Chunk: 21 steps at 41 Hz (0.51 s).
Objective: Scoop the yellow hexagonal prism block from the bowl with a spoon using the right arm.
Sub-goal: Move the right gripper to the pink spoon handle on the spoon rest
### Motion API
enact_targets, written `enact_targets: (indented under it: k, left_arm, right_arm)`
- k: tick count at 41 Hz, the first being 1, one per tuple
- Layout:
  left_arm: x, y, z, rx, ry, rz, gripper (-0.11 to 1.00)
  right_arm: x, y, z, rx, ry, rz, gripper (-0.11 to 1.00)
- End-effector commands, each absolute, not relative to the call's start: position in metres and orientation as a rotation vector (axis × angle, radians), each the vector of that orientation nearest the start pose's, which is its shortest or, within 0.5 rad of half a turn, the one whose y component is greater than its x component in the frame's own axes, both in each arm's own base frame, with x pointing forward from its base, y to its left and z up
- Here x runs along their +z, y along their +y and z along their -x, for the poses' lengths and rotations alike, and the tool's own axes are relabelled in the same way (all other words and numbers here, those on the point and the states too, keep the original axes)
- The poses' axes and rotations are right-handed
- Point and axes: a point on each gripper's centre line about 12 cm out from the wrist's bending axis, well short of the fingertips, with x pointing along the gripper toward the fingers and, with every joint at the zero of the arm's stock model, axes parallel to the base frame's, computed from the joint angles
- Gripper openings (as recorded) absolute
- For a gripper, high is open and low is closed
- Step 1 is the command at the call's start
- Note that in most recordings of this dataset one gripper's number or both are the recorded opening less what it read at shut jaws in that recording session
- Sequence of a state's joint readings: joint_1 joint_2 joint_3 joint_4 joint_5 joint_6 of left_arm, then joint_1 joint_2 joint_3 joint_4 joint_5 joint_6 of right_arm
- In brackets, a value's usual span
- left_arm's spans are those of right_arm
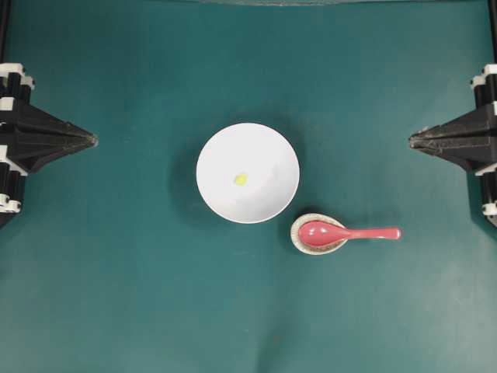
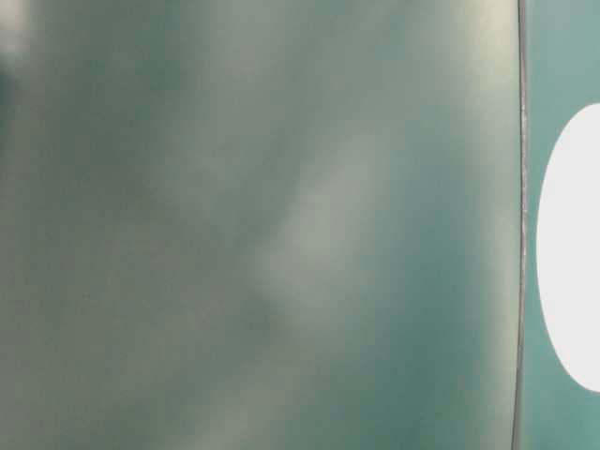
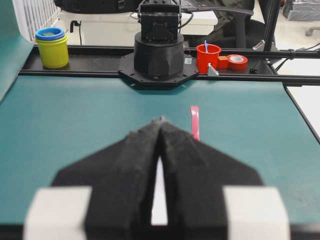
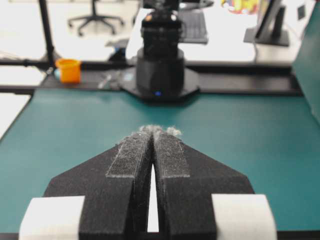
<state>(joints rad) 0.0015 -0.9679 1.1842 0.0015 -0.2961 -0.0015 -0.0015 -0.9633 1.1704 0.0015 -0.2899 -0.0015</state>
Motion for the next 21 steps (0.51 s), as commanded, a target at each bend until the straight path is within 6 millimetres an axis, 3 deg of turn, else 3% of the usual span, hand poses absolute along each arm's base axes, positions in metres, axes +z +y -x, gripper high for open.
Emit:
enact_targets:
  k: [1,21]
  left_arm:
    - [0.2978,-0.0002,-0.2007,-0.002,-0.064,0.008,-0.01]
    - [0.2966,-0.0004,-0.2002,-0.003,-0.038,-0.02,-0.01]
  right_arm:
    - [0.3033,-0.0007,-0.2014,-0.004,-0.103,0.006,-0.02]
    - [0.3062,-0.0006,-0.2025,-0.003,-0.103,0.008,0.02]
